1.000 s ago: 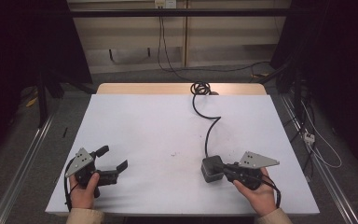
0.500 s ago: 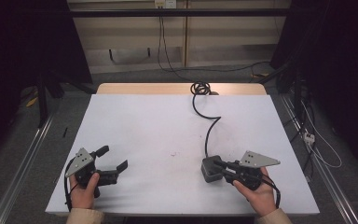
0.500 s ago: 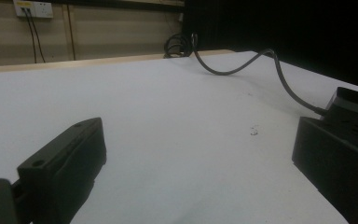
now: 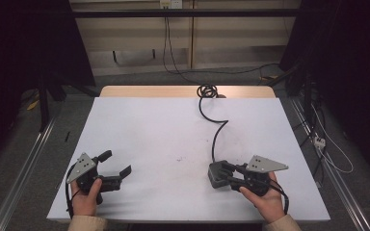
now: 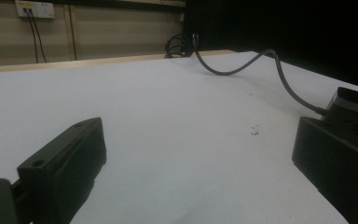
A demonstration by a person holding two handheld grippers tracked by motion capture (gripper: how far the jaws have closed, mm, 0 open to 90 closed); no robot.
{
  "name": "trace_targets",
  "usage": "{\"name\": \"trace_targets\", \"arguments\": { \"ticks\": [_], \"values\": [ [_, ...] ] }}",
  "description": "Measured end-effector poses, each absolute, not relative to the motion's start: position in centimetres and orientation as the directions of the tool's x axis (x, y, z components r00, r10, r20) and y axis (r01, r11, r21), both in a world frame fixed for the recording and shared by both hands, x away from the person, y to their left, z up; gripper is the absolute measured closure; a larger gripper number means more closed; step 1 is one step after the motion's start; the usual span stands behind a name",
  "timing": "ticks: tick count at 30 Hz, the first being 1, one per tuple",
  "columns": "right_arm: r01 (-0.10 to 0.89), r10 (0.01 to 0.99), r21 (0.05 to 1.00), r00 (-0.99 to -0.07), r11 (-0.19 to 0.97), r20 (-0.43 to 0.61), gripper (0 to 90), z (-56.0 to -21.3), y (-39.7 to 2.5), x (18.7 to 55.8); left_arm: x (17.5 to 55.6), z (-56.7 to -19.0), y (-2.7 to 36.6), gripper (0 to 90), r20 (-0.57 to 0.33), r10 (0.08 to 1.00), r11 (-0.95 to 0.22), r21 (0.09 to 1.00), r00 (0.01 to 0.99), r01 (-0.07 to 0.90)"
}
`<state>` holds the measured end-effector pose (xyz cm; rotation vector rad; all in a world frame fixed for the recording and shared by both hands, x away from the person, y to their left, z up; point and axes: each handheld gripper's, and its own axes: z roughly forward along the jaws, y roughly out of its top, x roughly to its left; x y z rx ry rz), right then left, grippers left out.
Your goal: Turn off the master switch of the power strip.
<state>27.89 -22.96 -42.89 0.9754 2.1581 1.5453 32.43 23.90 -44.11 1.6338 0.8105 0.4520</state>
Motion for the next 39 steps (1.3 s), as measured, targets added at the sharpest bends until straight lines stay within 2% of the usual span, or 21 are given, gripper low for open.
{"name": "trace_targets", "arguments": {
  "ticks": [5,11,16,29,39],
  "values": [
    [0.342,0.690,0.922,-0.712,0.179,0.130,49.2,-42.9,-22.9,27.9,32.5,-44.1,23.9,2.5,-0.139,0.719,-0.061,0.964,0.681,0.261],
    [0.343,0.706,0.922,-0.697,0.178,0.123,32.2,-42.9,-23.1,27.7,32.6,-44.1,23.6,2.5,-0.134,0.713,-0.066,0.964,0.689,0.256],
    [0.351,0.712,0.920,-0.690,0.174,0.128,23.3,-43.0,-23.3,27.8,32.6,-44.1,23.6,2.5,-0.139,0.712,-0.063,0.964,0.689,0.259],
    [0.356,0.712,0.917,-0.690,0.181,0.128,11.7,-43.0,-23.6,27.8,32.6,-44.1,23.5,2.4,-0.135,0.711,-0.066,0.964,0.690,0.256],
    [0.357,0.714,0.914,-0.690,0.192,0.120,9.6,-43.0,-24.2,27.8,32.6,-44.1,23.5,2.5,-0.137,0.710,-0.064,0.964,0.690,0.258]
  ]
}}
